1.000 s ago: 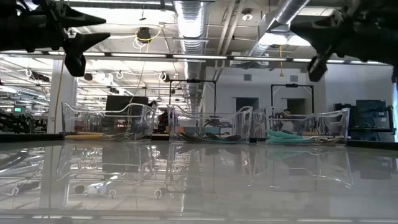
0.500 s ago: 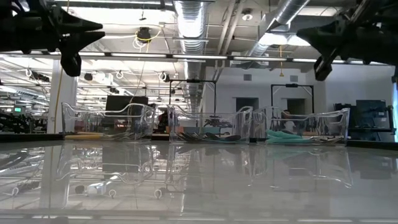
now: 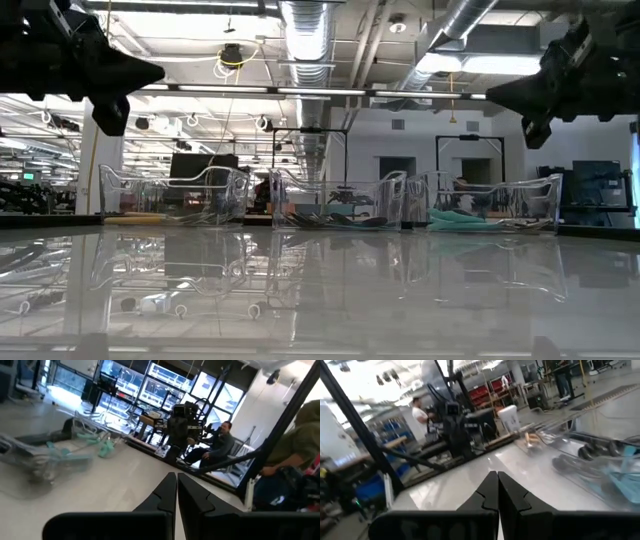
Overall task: Sort silverware by color (type)
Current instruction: Return to Home Position
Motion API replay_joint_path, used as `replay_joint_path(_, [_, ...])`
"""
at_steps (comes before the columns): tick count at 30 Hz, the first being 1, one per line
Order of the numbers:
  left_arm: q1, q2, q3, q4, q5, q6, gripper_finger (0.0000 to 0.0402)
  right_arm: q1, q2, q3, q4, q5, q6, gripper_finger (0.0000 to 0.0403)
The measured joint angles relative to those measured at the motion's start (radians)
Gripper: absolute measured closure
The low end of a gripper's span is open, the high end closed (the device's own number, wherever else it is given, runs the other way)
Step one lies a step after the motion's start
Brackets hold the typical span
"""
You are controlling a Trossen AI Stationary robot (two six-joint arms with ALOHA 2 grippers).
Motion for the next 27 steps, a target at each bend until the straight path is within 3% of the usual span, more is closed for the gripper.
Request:
replay_joint_path(5, [0.007,0.000,0.000,0.000,-0.011,0.098,0.0401,-0.010,-0.061,0.000,-0.121,0.000,-0.026,0.0382])
replay_joint_path(11, [0.073,0.000,0.000,-0.001,0.020,0.213,0.0401,-0.015,-0.076,0.001,-0.149,0.011,-0.210,0.0378])
replay_joint_path(16, [0.192,0.004,-0.001,-0.029,0.193,0.263,0.0401,-0.017,-0.076,0.017,-0.148,0.037,-0.317,0.0374])
replay_joint_path(21, [0.316,0.005,-0.001,-0.053,0.346,0.268,0.0401,-0.016,-0.073,0.017,-0.153,0.037,-0.325,0.0375])
replay_joint_path(27, [0.340,0.010,-0.001,-0.053,0.341,0.363,0.0401,-0.016,-0.073,0.019,-0.153,0.036,-0.326,0.0372])
